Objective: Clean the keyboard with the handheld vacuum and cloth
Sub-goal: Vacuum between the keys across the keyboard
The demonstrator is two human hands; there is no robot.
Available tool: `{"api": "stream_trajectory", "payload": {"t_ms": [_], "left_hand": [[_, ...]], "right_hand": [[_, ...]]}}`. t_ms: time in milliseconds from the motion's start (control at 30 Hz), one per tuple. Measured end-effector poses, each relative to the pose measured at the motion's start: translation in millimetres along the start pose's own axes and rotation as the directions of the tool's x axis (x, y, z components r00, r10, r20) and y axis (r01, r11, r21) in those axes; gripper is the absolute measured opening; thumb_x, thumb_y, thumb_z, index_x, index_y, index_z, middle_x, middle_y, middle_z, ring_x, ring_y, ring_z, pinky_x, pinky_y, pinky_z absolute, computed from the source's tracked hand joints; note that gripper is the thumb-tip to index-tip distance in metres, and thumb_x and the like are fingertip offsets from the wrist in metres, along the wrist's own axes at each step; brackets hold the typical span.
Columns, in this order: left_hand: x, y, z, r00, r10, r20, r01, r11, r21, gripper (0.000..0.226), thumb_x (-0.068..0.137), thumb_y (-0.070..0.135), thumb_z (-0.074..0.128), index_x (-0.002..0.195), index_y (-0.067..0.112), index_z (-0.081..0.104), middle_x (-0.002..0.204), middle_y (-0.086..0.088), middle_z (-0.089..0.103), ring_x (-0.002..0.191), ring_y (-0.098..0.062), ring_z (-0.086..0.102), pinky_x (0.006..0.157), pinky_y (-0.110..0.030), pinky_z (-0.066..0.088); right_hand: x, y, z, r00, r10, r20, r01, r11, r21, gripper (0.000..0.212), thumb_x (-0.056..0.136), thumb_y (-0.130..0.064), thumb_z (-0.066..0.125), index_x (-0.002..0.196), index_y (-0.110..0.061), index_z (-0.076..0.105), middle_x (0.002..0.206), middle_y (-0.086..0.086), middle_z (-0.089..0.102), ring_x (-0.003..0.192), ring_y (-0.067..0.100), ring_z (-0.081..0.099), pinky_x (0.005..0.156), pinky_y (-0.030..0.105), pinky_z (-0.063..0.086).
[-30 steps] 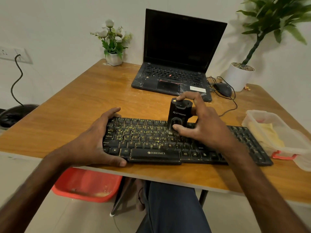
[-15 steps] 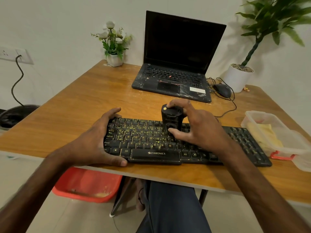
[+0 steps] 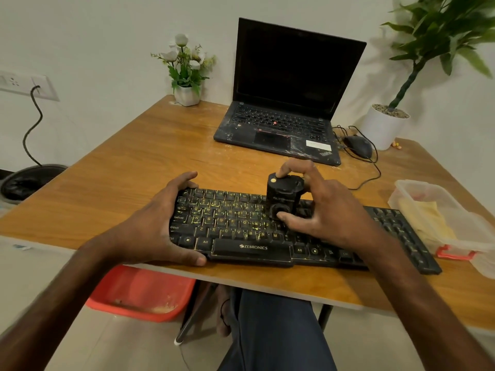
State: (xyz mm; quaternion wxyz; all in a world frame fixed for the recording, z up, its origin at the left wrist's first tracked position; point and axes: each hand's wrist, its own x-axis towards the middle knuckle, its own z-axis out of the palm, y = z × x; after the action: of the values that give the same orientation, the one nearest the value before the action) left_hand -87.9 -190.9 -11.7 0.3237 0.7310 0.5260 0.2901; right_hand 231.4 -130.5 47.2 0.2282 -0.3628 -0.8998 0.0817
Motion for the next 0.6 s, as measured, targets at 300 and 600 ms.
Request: {"api": "stream_trajectory", "payload": {"t_ms": [300,600], "left_hand": [[-0.7,1.3,-0.4,1.000,-0.011,0.018,0.011,0.999,-0.030,0.146,0.034,0.068,0.094,0.148,0.061,0.003,0.140,0.041,0.031,0.126,0.012,0.044,0.109,-0.026,0.042],[-1.4,3.6,0.2,1.000,-0.014,0.007,0.014,1.000,-0.025,0.144,0.034,0.070,0.093,0.147,0.062,0.004,0.142,0.039,0.030,0.127,0.012,0.043,0.110,-0.029,0.042]], "right_hand": [[15.9,-0.1,4.4,1.000,-0.001,-0.009,0.001,0.999,-0.032,0.075,0.081,-0.032,0.078,0.132,-0.040,0.025,0.101,0.002,0.070,0.050,0.001,0.054,0.049,0.022,0.053],[0.1,5.0,3.6,0.995,0.000,-0.104,-0.003,1.000,-0.028,0.073,0.083,-0.031,0.077,0.135,-0.040,0.026,0.104,0.002,0.069,0.057,0.002,0.060,0.051,0.027,0.056]]}}
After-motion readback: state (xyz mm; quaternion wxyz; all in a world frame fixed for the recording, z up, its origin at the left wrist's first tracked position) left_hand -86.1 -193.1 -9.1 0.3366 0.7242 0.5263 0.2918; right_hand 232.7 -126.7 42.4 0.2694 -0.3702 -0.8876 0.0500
